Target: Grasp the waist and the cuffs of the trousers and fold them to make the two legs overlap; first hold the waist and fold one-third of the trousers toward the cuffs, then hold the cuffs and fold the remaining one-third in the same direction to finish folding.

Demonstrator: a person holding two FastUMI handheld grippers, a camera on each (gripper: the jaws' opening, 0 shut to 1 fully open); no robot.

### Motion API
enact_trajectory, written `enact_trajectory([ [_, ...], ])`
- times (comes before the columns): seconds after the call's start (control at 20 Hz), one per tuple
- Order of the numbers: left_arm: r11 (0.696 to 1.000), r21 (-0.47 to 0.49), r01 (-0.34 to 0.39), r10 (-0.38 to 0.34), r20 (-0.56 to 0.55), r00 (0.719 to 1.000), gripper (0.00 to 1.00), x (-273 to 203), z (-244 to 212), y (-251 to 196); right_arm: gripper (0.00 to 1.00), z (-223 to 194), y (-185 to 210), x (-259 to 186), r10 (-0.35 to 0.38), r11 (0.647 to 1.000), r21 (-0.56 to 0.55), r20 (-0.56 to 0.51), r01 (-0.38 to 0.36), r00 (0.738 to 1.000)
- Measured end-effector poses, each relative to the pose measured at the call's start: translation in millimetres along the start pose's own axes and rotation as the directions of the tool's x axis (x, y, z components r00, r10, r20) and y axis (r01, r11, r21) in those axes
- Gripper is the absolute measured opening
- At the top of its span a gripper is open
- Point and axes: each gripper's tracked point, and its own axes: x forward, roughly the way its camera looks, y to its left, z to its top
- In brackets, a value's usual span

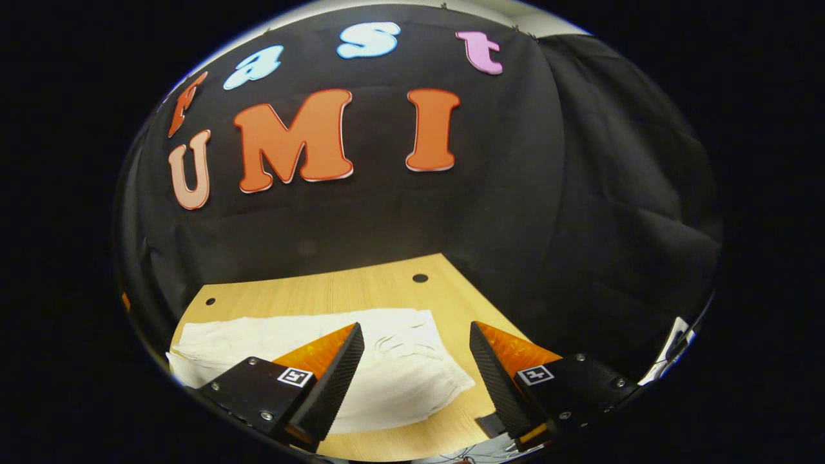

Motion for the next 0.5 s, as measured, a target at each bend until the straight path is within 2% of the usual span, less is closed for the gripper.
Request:
enact_trajectory([
  [0.15, 0.998, 0.005, -0.057, 0.058, -0.076, 0.995, 1.0, 6, -28, 5, 0.99, -24, -15, 31, 0.007, 1.0, 0.027, -0.098, -0.004, 0.995],
  [0.25, 0.995, -0.025, -0.096, 0.091, -0.144, 0.985, 1.0, 8, -51, 10, 0.99, -45, -21, 45, 0.02, 0.999, 0.048, -0.175, -0.011, 0.984],
  [0.5, 0.966, -0.171, -0.194, 0.123, -0.356, 0.926, 1.0, 13, -118, 33, 0.98, -102, -31, 70, 0.063, 0.992, 0.128, -0.384, -0.015, 0.921],
])
